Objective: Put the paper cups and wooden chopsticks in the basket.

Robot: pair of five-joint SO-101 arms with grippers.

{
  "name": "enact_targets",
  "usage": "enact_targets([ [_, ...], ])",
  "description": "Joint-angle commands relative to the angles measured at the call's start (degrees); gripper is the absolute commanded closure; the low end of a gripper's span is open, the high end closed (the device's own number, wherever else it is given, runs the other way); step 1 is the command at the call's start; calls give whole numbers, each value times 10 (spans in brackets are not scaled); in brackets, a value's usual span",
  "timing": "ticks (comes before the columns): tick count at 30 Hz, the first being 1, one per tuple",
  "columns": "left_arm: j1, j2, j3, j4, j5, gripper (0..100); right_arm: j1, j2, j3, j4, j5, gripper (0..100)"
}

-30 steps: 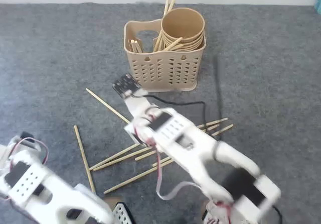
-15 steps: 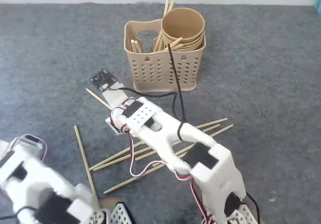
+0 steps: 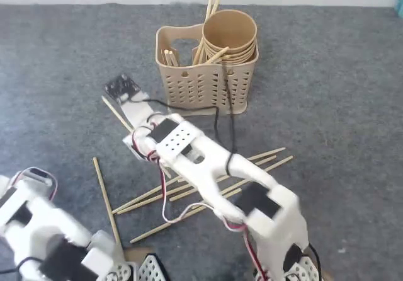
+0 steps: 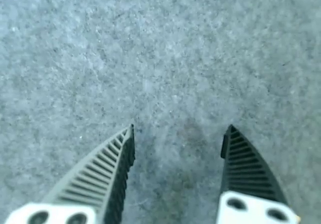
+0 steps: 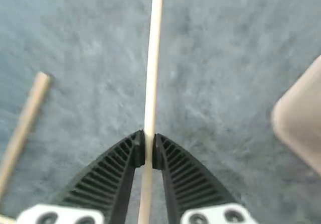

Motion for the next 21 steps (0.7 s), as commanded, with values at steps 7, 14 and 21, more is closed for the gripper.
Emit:
enact_targets([
  [7,4,-6,-22,-13,6,732,-4,-371,-29,51,17,991],
  [14,4,-6,-22,-15,6,732,33,-503,-27,-47,73,991],
  [21,4,-6,-22,-15,6,732,103,-542,2,-183,70,991],
])
